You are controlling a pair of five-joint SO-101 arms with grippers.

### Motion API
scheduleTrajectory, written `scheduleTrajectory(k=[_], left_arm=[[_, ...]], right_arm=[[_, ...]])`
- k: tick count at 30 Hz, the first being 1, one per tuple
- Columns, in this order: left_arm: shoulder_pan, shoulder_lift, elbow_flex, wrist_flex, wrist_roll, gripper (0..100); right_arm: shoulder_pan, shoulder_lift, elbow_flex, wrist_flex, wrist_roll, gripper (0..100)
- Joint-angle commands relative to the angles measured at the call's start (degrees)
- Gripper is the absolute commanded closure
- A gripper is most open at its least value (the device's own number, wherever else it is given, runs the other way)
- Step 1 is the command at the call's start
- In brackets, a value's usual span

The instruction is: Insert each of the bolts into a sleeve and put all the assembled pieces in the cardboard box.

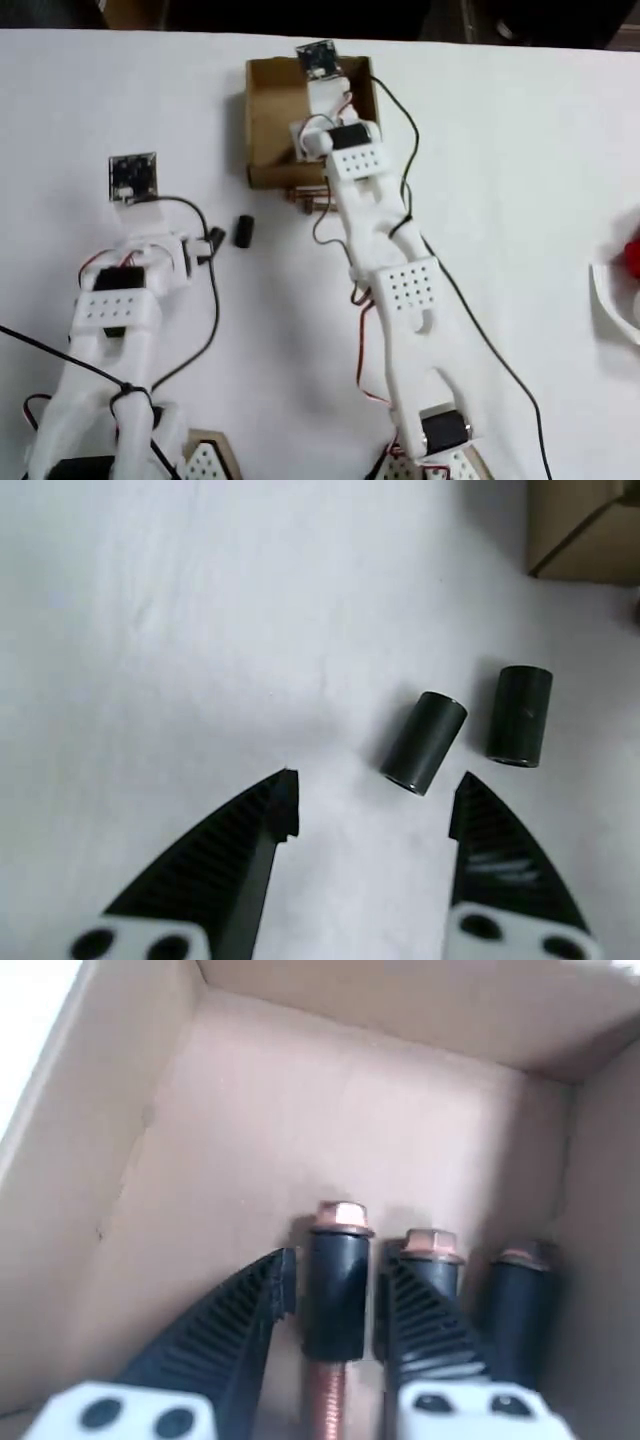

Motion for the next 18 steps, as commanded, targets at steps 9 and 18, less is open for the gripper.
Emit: scheduleTrajectory(k=[9,18], left_arm=[[-0.62,-1.58,-0.22,-0.97,0.18,74],[-0.62,-1.93,-0.48,-0.97,0.00,74]], right_arm=[[0.66,-2.42,-7.21,2.95,0.44,87.2],[0.40,-4.53,-19.87,24.75,8.44,87.2]])
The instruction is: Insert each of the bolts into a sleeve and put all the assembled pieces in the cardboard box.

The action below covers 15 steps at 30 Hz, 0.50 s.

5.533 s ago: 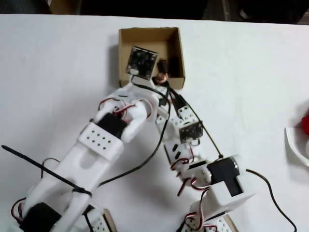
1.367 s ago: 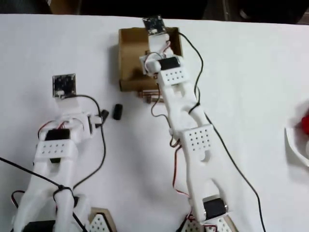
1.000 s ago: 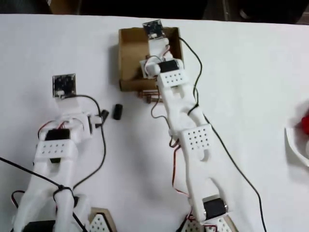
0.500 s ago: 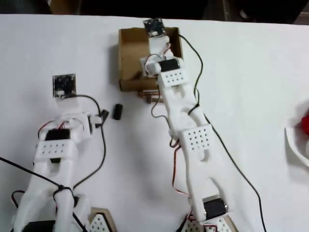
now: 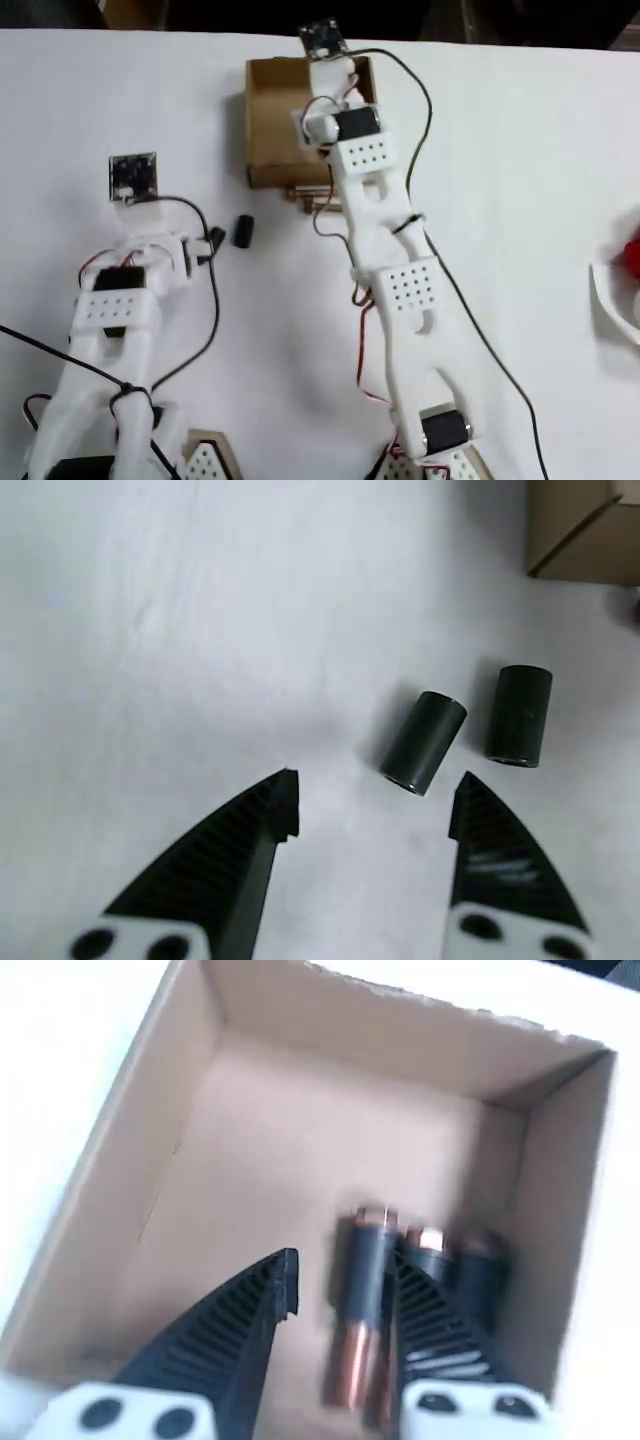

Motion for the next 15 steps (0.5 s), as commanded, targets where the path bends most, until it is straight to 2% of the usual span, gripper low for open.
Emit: scheduleTrajectory(k=[1,6,10,12,15], left_arm=[[-0.62,-1.93,-0.57,-0.97,0.00,74],[-0.62,-1.93,-1.54,-0.62,0.00,74],[-0.35,-1.93,-2.95,0.35,-0.09,74],[-0.97,-1.93,-5.05,3.08,-1.14,74],[-5.45,-1.93,-10.95,9.23,-3.34,74]], right_arm=[[0.40,-4.44,-5.54,8.04,6.77,87.2],[0.57,-4.44,-11.87,17.45,16.88,87.2],[0.13,-5.41,-14.77,24.84,20.40,87.2],[0.13,-6.64,-14.51,27.21,21.36,88.2],[-0.57,-8.31,-14.42,27.38,21.36,91.2]])
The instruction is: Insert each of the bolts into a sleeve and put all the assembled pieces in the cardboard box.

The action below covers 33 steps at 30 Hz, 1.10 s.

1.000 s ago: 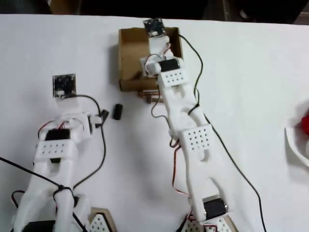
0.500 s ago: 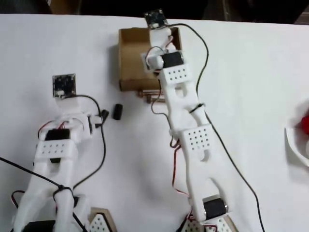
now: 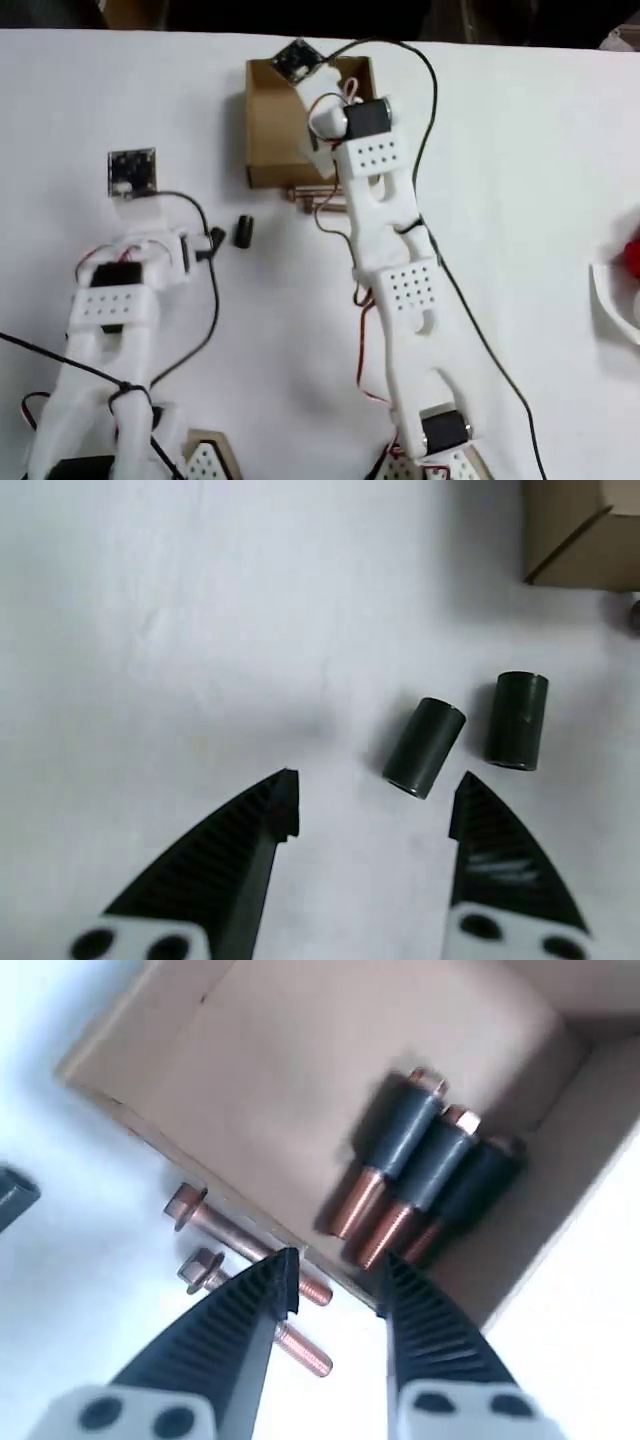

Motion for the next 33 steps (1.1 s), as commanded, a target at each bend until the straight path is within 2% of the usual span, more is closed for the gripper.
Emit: scheduleTrajectory(k=[1,5,9,14,21,28,33], left_arm=[[-5.98,-1.93,-8.66,6.86,-1.49,74],[-13.63,-1.85,-14.02,11.43,-1.49,74],[-19.16,-1.85,-15.52,11.87,-1.58,74],[-23.38,-1.85,-15.43,12.66,-1.58,74],[-24.70,-1.93,-15.43,12.66,-1.58,74],[-24.70,-1.93,-15.08,12.57,-1.58,74],[-24.70,-1.93,-15.52,14.33,-1.58,74]], right_arm=[[-1.19,-7.34,-2.11,1.63,0.44,91.5],[-5.32,-9.01,-1.67,1.71,-5.19,91.4],[-9.27,-9.54,-0.97,1.80,-14.07,91.4],[-12.79,-14.11,10.81,1.80,-22.68,91.4],[-17.98,-23.43,33.49,1.45,-31.56,91.4],[-20.88,-18.51,34.73,-1.19,-37.98,91.4],[-20.79,-13.49,34.55,-5.41,-38.33,88.7]])
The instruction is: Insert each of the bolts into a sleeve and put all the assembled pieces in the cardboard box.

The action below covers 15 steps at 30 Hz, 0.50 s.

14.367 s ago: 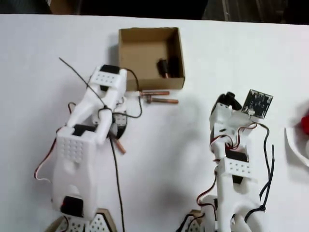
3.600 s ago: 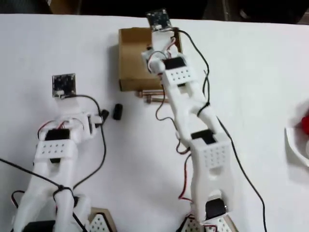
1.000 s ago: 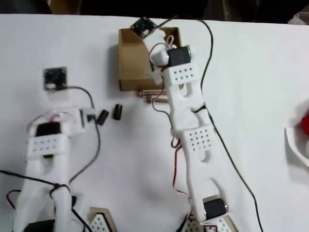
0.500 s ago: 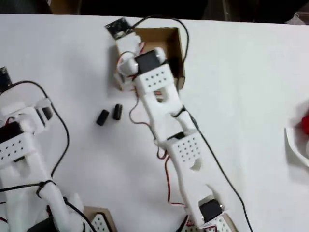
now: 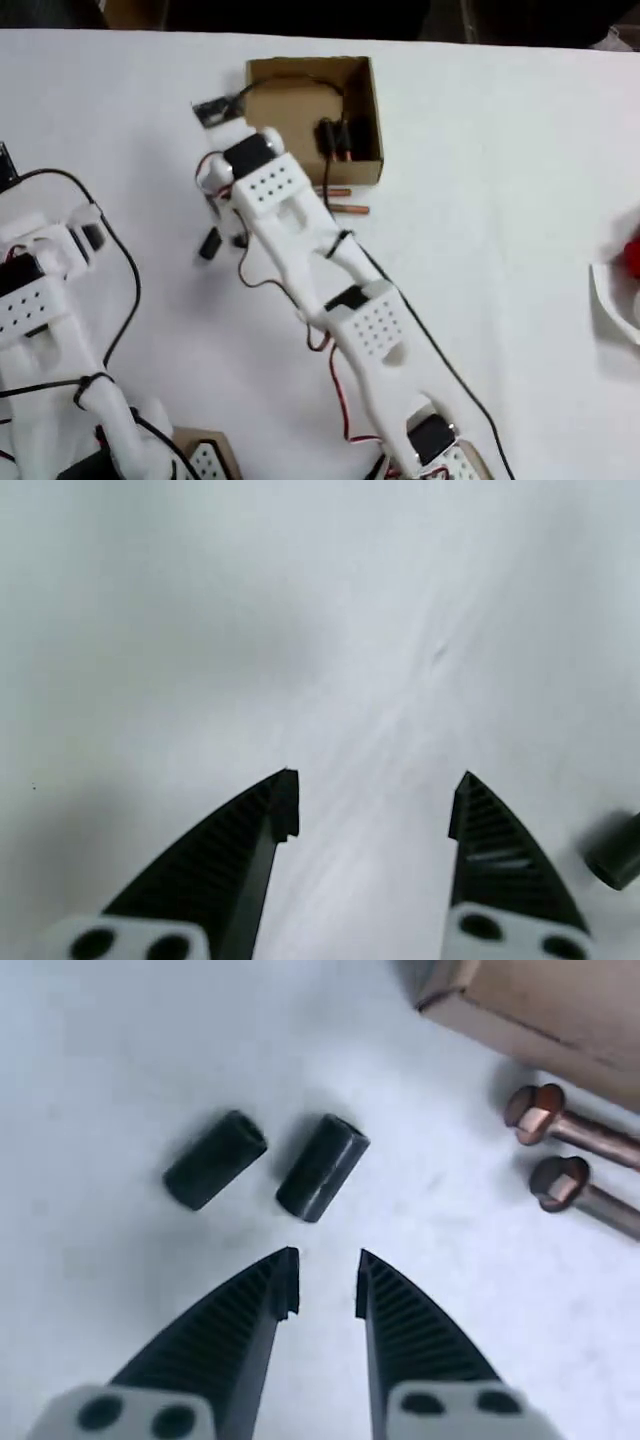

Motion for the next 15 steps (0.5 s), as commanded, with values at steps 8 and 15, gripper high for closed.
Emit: scheduleTrajectory(k=[8,15], left_arm=[[-0.44,-1.93,-2.59,0.97,-0.26,74],[-0.44,-1.93,-2.51,1.05,-0.26,74]], right_arm=[[-0.57,0.75,-0.18,-8.66,-0.88,87.4],[-2.07,1.27,0.44,-12.26,-4.57,87.6]])
